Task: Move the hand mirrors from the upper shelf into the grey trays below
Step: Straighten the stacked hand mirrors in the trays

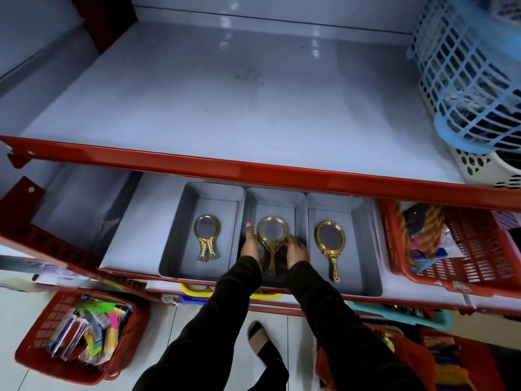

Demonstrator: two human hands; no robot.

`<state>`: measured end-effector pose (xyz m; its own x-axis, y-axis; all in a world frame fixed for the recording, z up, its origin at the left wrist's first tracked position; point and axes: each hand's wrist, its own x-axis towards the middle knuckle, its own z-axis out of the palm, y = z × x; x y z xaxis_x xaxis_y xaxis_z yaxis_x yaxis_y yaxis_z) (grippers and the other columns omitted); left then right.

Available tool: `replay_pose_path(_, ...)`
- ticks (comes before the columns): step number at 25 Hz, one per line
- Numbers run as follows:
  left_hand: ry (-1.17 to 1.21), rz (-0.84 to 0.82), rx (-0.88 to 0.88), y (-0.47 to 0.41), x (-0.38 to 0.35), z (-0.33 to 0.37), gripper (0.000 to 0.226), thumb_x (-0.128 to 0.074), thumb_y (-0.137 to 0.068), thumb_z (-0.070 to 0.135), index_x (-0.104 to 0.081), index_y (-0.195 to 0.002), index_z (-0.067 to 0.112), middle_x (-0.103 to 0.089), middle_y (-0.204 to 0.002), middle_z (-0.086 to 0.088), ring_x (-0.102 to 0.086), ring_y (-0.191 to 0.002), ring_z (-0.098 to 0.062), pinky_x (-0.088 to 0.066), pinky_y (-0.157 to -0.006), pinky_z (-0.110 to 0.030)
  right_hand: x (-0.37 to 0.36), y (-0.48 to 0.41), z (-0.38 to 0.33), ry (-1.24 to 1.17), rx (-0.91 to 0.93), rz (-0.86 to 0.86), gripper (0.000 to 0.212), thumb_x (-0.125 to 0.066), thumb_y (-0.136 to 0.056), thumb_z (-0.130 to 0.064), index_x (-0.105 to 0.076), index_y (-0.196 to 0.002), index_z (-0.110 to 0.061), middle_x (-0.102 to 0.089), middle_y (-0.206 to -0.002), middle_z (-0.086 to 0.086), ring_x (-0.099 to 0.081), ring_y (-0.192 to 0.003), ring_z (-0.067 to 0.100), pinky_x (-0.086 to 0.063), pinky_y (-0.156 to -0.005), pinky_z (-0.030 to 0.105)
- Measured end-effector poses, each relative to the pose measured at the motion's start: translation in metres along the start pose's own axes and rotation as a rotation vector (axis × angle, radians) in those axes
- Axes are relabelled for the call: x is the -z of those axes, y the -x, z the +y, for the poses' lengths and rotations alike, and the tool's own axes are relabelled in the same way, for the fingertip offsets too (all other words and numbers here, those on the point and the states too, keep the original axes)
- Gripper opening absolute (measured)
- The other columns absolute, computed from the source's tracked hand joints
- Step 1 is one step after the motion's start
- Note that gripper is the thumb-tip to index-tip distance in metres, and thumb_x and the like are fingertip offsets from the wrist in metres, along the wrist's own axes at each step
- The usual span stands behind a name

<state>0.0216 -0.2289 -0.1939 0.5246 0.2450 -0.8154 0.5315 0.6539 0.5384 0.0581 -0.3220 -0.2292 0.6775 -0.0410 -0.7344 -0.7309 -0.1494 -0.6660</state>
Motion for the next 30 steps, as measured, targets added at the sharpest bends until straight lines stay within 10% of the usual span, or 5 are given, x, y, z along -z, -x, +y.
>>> replay_pose_path(10, 0.117, -0.106, -0.011, 0.000, -0.008, 0.013, 0.079, -0.027, -0.099, 0.052, -0.024, -0.146, -0.011, -0.016, -0.149, -0.032, -0.015, -0.140, -0.049, -0.011, -0.117, -0.045, -0.007, 0.009, -0.010, -0.045, -0.059, -0.013, 0.017, -0.043, -0.099, -0.033, -0.049, -0.094, -0.018, -0.052, -0.104, 0.014, -0.054, -0.101, 0.034, -0.050, -0.098, 0.051)
replay_pose_path(22, 0.032, -0.098, -0.023, -0.002, 0.004, -0.012, 0.073, -0.029, -0.095, 0.061, -0.041, -0.144, 0.008, -0.043, -0.147, -0.021, -0.041, -0.135, -0.034, -0.038, -0.088, -0.033, -0.011, 0.019, 0.000, -0.100, -0.033, 0.021, 0.018, -0.042, -0.100, -0.032, -0.051, -0.105, -0.017, -0.054, -0.081, 0.005, -0.058, -0.097, 0.033, -0.049, -0.099, 0.050)
replay_pose_path(30, 0.106, -0.162, -0.016, -0.002, 0.001, 0.012, 0.071, -0.027, -0.097, 0.057, -0.034, -0.148, 0.008, -0.042, -0.147, -0.025, -0.043, -0.134, -0.032, -0.043, -0.077, -0.029, -0.013, 0.009, -0.016, 0.314, 0.223, 0.108, 0.046, -0.031, -0.102, -0.037, -0.055, -0.124, -0.004, -0.056, -0.127, 0.021, -0.055, -0.110, 0.032, -0.035, -0.085, 0.031)
